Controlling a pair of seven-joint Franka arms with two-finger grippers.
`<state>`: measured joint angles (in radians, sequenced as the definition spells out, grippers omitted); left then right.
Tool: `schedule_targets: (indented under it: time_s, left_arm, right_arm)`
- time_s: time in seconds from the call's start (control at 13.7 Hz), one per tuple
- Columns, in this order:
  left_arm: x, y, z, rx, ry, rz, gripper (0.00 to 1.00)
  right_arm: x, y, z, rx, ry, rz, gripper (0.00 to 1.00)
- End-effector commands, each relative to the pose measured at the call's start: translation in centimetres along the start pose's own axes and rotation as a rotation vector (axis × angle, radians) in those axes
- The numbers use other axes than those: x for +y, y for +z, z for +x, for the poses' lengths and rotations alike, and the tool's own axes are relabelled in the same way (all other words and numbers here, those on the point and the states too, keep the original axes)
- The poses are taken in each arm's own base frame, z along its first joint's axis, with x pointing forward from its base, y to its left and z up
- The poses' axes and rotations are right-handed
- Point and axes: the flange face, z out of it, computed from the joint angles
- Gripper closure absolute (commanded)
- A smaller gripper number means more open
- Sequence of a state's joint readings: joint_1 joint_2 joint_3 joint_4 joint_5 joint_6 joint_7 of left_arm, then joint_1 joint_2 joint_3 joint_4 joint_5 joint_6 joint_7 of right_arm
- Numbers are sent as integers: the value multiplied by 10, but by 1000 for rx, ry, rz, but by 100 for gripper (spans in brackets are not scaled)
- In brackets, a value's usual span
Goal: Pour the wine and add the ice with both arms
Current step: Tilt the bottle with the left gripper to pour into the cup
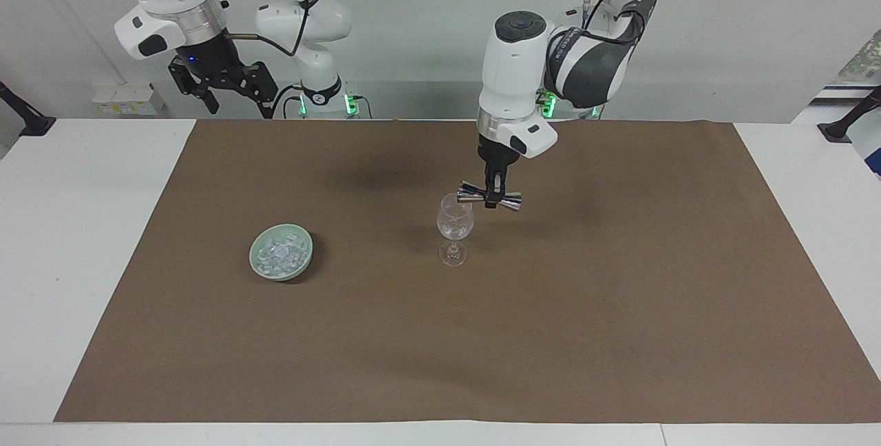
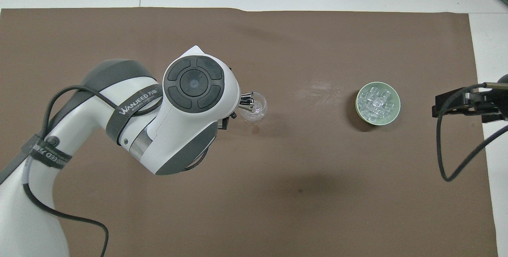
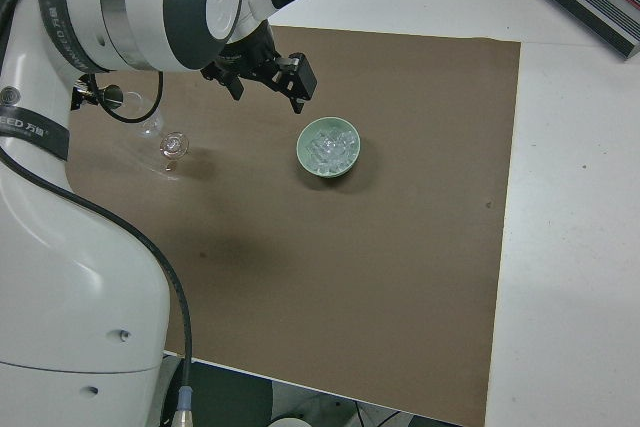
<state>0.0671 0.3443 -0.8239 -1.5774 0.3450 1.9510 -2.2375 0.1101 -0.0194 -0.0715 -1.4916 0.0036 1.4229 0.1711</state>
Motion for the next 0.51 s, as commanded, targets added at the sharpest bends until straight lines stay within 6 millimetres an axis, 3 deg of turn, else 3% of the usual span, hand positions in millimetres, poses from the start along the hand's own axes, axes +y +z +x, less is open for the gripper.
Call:
schedule_targets:
  time_s: [0.0,0.44]
  left_arm:
    - [3,-4,-5,17,-3,-1,100]
    - [1,-7,-9,36,12,-2,100]
  right_arm:
    - [6,-1,-2,18,-19,-7,0]
    - [6,-1,-2,18,-18,-7,0]
